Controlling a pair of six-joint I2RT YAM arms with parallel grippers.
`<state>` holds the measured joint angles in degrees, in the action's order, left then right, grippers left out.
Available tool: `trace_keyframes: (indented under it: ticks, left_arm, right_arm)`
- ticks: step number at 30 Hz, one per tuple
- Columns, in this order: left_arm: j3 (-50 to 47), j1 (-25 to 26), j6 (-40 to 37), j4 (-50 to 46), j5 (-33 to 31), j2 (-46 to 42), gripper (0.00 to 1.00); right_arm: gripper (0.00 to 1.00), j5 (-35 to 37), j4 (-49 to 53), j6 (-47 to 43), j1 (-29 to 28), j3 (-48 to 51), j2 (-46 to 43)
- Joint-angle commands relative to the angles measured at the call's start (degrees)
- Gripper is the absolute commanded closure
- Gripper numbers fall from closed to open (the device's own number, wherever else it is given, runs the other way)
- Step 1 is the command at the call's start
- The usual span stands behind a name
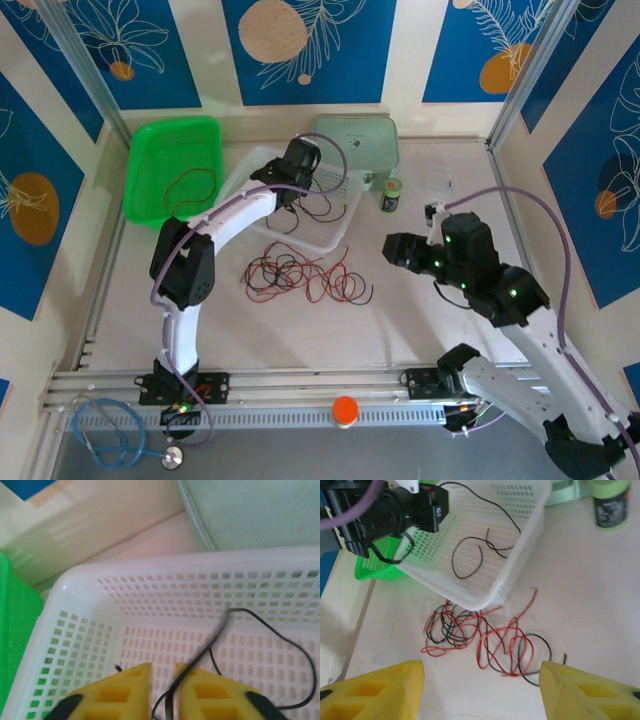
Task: Untangle the cables
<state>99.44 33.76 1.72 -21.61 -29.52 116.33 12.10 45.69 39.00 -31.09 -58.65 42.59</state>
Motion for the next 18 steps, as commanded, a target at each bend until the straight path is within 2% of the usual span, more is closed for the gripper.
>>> trace_keyframes:
  ticks: [1,6,9,14,18]
  left_arm:
    - [-0.50,-2.02,7.53,-4.97,0.51,0.23,0.73]
    - [-0.77,-4.11,13.88,-8.74,4.90,-0.17,0.61]
    - [-1.59,-4.23,14.36,-8.47,6.29,-1.83,0.55]
    - [-2.38,-4.14,14.20,-8.28,9.46,-7.15,0.39]
    - [-4.46,-3.69,14.19,-8.37,12.35,-13.59,0.32]
  right_arm:
    - [0.37,2.23,6.07,1.84,0.55,1.88,-2.41]
    - [0.37,1.62,6.76,3.80,0.77,4.34,-3.56]
    - [0.37,0.48,7.25,6.18,0.68,6.59,-3.56]
    - [0.41,-2.53,7.42,12.45,-0.42,12.58,-2.83]
    - [0.43,-3.41,4.27,17.10,-4.68,17.75,-0.91]
